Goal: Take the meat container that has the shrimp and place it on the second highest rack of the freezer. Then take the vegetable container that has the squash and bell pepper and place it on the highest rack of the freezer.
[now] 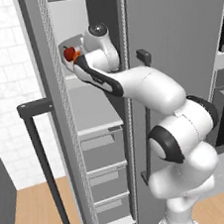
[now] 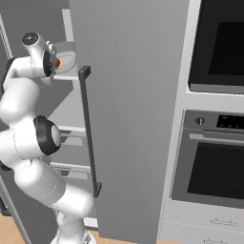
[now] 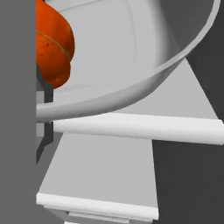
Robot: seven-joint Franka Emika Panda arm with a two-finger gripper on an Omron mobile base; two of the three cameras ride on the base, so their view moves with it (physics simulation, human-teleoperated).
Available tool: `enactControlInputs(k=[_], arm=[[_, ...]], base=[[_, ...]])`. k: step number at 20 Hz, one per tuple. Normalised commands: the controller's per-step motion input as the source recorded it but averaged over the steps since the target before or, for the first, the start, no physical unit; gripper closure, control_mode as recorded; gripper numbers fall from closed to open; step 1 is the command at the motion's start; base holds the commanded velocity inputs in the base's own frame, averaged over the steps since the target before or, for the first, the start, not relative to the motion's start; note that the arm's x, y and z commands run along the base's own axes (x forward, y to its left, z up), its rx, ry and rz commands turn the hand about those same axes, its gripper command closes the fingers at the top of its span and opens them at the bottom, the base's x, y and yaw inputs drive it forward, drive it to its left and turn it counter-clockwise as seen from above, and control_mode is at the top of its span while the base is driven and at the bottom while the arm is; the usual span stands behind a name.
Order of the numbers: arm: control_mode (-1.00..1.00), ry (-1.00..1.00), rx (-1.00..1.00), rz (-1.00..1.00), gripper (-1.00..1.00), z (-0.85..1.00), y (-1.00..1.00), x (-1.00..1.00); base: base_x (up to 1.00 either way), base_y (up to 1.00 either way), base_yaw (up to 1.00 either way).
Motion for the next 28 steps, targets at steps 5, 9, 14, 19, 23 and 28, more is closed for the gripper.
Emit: enactControlInputs(k=[5,9,14,19,23,28], arm=[[-1.00,0.06,0.03,-0.04,1.00,-0.07,0.06,0.82],[-1.00,0.06,0.02,-0.02,1.00,-0.03,0.16,0.77],[-1.00,0.04,0.00,-0.04,-1.00,-0.07,0.40,0.72],[-1.00,-0.02,-0.02,-0.06,-1.00,0.00,0.14,-0.21],[-1.00,-0.15,0.00,-0.04,-1.00,0.00,-0.08,-1.00],[-1.00,-0.19,0.00,0.00,-1.00,-0.02,-0.31,-1.00]], base=[[0.00,0.00,0.00],[0.00,0.00,0.00],[0.00,0.00,0.00],[0.00,0.00,0.00],[0.00,0.00,0.00],[0.00,0.00,0.00]])
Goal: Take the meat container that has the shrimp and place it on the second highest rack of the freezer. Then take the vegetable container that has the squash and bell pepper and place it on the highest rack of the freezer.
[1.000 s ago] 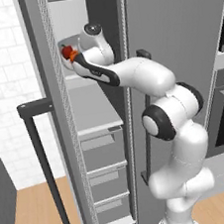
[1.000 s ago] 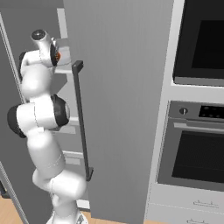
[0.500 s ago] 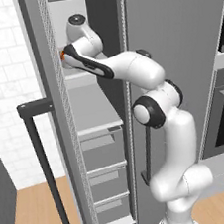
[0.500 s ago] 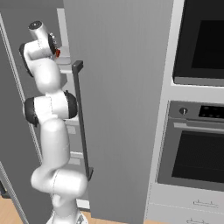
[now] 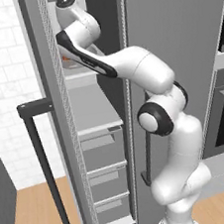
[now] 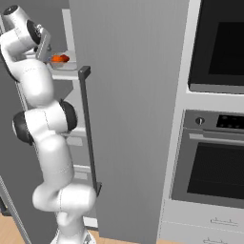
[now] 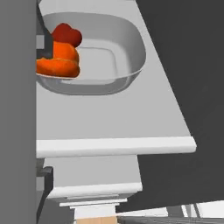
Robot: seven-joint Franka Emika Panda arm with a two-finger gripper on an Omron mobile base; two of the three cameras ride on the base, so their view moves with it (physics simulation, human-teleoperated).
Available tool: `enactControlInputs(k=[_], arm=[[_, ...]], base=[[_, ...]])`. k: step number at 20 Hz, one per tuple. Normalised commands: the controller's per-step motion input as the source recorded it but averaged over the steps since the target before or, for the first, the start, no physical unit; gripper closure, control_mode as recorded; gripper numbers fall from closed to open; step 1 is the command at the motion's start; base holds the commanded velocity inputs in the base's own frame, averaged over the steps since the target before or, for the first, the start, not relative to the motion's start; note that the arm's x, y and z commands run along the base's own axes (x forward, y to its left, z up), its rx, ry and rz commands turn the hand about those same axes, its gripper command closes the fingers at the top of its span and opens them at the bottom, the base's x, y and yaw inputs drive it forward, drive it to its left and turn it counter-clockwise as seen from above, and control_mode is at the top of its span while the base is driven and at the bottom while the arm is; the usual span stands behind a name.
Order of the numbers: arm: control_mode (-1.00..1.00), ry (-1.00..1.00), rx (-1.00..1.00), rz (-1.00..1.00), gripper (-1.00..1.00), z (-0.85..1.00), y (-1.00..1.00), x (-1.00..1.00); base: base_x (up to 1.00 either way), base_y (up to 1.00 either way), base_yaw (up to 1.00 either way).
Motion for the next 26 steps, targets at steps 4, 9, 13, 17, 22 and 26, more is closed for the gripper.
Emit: enactControlInputs(k=[4,9,13,17,22,26], arm=[[-1.00,-0.13,0.05,0.00,-1.00,-0.35,-0.39,-1.00],[-1.00,-0.03,0.06,0.06,-1.00,-0.88,-0.35,-1.00],[-1.00,0.00,0.02,0.31,-1.00,-1.00,-0.50,-1.00],[-1.00,0.00,0.02,0.61,-1.00,-0.81,-0.58,-1.00],[-1.00,0.00,-0.11,0.84,-1.00,-0.36,-0.35,-0.78],[-1.00,0.00,-0.24,0.83,-1.00,-0.13,-0.42,-0.68]], base=[[0.00,0.00,0.00],[0.00,0.00,0.00],[0.00,0.00,0.00],[0.00,0.00,0.00],[0.00,0.00,0.00],[0.00,0.00,0.00]])
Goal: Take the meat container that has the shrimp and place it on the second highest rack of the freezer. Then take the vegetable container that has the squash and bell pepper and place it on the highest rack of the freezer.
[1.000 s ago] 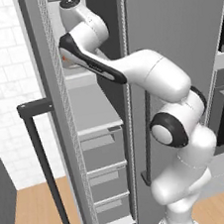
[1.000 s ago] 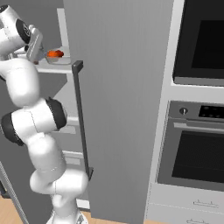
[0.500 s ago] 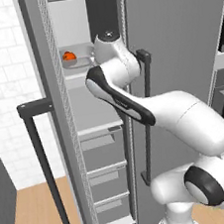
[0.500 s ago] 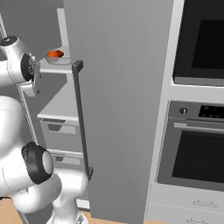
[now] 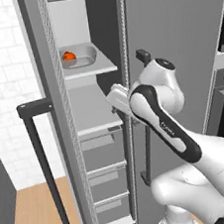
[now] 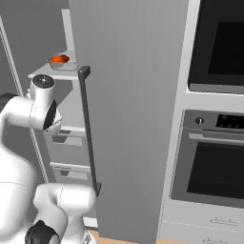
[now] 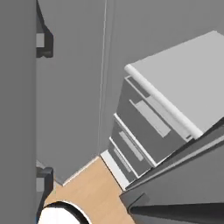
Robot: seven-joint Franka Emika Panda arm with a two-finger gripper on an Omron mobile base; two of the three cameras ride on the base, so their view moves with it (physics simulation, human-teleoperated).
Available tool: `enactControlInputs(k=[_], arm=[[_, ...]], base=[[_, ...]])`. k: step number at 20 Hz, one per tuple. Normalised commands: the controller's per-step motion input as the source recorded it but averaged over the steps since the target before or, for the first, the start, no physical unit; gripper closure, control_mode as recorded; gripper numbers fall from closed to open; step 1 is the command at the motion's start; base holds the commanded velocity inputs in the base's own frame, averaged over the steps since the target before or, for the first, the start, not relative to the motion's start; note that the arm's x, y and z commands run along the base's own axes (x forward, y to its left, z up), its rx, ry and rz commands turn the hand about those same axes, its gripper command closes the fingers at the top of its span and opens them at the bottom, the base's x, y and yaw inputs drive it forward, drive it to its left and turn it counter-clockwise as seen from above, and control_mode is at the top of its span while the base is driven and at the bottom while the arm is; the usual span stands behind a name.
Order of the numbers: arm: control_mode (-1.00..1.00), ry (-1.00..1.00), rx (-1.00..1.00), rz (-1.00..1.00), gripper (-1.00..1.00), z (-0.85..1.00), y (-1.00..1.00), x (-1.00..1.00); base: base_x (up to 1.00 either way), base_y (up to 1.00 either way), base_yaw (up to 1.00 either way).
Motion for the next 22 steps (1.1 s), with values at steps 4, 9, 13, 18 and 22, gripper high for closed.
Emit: enactControlInputs(k=[4,9,13,18,22], arm=[[-1.00,0.00,-0.32,0.70,-1.00,-0.02,-0.44,-0.83],[-1.00,0.00,-0.38,0.57,-1.00,-0.06,-0.33,-0.96],[-1.00,0.00,-0.37,0.44,-1.00,-0.10,-0.36,-1.00],[-1.00,0.00,-0.12,0.09,-1.00,-0.12,-0.61,-0.68],[1.00,0.00,0.00,0.00,-1.00,-0.04,-0.16,-0.05]], base=[[0.00,0.00,0.00],[0.00,0.00,0.00],[0.00,0.00,0.00],[0.00,0.00,0.00],[0.00,-0.40,-0.02]])
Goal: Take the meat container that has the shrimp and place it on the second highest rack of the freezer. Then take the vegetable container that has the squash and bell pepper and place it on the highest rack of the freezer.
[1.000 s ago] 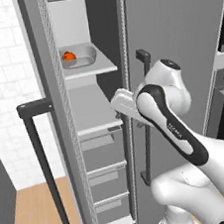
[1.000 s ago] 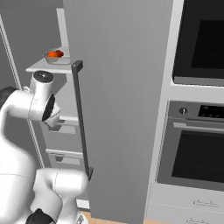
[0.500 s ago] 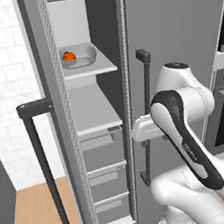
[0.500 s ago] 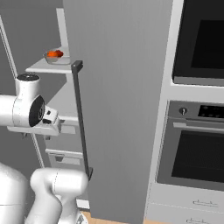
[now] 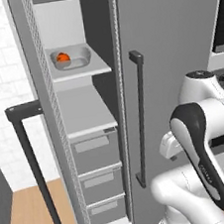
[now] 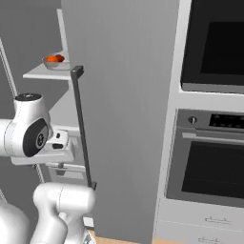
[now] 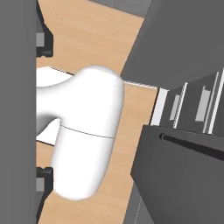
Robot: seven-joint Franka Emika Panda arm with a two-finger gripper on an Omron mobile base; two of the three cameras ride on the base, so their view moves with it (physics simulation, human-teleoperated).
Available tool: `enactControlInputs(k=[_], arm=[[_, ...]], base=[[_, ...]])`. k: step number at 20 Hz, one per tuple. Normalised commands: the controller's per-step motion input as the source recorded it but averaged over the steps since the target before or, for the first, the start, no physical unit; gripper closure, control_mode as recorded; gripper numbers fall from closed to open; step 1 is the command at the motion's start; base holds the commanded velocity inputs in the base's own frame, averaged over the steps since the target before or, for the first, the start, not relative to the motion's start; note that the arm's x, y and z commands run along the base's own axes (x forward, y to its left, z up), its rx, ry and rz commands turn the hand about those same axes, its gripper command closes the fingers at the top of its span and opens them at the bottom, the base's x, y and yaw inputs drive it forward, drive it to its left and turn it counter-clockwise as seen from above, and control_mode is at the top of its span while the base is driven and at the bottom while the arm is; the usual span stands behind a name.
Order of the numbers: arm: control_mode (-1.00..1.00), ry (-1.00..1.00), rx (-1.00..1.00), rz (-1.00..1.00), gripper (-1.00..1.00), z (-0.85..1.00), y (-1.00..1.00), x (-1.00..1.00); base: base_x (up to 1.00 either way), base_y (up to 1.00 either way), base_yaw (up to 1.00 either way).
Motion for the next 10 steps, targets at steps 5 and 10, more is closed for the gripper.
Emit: enactControlInputs(k=[5,10], arm=[[1.00,0.00,0.00,0.00,-1.00,0.00,0.00,0.00],[1.00,0.00,0.00,0.00,-1.00,0.00,0.00,0.00]], base=[[0.00,-0.53,-0.03],[-0.01,-0.96,-0.02]])
